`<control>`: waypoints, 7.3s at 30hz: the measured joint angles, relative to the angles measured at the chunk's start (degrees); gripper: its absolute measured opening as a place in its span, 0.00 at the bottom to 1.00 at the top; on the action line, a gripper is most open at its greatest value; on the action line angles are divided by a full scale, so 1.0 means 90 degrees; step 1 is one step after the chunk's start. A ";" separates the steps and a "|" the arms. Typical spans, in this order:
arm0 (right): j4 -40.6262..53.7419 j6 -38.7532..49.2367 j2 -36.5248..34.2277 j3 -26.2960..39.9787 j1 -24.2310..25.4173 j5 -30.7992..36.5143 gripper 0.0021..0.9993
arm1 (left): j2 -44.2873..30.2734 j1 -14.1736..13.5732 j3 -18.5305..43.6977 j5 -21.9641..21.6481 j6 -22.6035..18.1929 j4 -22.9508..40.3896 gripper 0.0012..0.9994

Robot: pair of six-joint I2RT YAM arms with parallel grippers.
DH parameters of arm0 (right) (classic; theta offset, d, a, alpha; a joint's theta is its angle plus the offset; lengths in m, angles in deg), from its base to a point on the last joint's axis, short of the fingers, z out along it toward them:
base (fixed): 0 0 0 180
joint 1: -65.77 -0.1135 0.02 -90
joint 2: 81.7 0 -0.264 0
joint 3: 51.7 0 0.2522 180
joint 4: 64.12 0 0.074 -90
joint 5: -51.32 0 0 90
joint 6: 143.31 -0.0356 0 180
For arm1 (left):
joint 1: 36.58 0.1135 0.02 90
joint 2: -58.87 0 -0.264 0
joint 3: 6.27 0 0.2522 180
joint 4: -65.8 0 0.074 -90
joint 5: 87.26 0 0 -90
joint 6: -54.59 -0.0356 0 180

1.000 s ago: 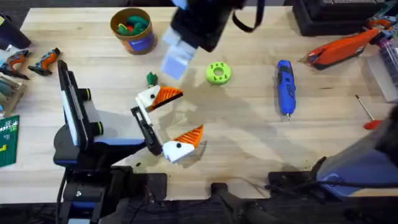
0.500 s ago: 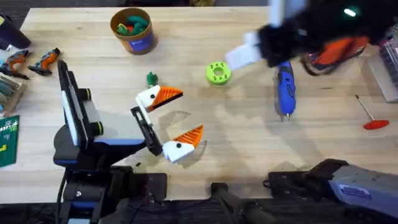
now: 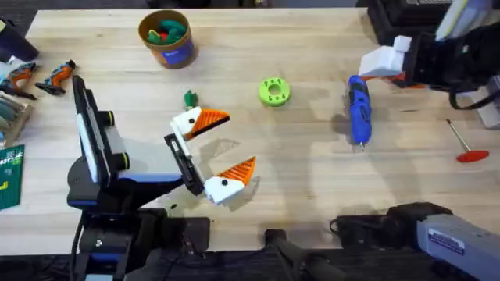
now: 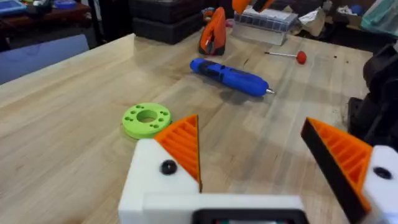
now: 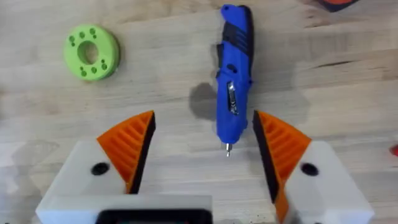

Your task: Pick up the gripper from the table and insert it into the empty holder that is missing its gripper. Then pick up a screw, insert it into the mounting hole, and use the screwdriver to tighten it. Finally, clean up the table by picking up the vegetable and placing it into the bucket.

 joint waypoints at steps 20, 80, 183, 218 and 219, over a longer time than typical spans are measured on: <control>-0.0022 -0.0004 0.0000 0.0000 0.0158 0.0026 0.94 | 0.0001 0.0000 0.0000 0.0000 0.0000 -0.0001 0.99; -0.1531 0.1782 -0.4167 -0.0020 0.0908 0.0050 0.99 | 0.0001 0.0000 0.0000 0.0005 -0.0044 -0.0002 0.00; -0.3328 0.0856 -0.3914 0.5174 -0.2254 -0.2748 0.02 | 0.0001 0.0000 0.0000 0.0005 -0.0044 -0.0002 0.00; -1.3126 -0.1814 -0.1714 -0.1712 -0.2384 -0.5405 0.02 | 0.0001 0.0000 0.0000 0.0005 -0.0044 -0.0002 0.00; -1.3182 -0.1864 -0.1714 -0.1712 -0.2434 -0.5502 0.02 | 0.0001 0.0000 0.0000 0.0005 -0.0044 -0.0002 0.00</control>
